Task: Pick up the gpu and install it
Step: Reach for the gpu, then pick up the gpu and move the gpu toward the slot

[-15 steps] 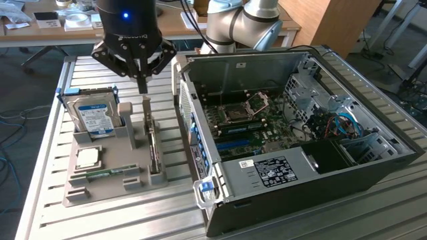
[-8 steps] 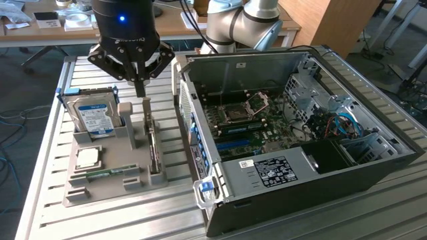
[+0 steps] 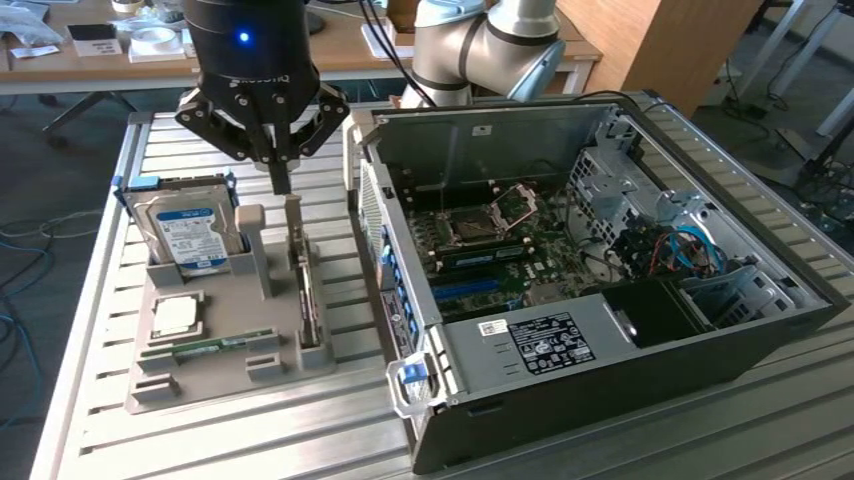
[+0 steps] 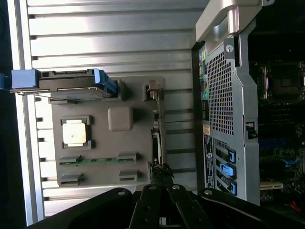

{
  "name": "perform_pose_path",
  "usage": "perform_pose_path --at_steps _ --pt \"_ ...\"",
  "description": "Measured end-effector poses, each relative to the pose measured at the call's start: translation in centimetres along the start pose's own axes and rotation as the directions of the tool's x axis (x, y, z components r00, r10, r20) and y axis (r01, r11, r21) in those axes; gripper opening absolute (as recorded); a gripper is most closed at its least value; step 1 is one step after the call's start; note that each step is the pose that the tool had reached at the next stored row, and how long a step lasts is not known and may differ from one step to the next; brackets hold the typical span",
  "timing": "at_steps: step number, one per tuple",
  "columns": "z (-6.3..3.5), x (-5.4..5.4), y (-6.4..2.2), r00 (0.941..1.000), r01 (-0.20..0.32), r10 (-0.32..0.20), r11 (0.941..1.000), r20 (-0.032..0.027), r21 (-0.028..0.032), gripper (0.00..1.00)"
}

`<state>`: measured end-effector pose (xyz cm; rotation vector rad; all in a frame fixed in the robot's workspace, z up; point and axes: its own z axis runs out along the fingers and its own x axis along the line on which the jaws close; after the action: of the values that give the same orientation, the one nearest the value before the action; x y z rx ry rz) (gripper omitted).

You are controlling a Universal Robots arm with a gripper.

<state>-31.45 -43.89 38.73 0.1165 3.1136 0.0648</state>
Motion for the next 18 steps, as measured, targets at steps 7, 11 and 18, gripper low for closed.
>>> perform_pose_path --at_steps 7,11,18 --pt "0.00 0.00 0.00 1.0000 0.000 0.000 1.0000 -0.0002 0.0000 0.11" --pt "0.00 0.00 0.00 1.0000 0.000 0.000 1.0000 -0.0002 0.0000 0.11" --pt "0.00 0.00 0.00 1.0000 0.000 0.000 1.0000 -0.0002 0.0000 0.11"
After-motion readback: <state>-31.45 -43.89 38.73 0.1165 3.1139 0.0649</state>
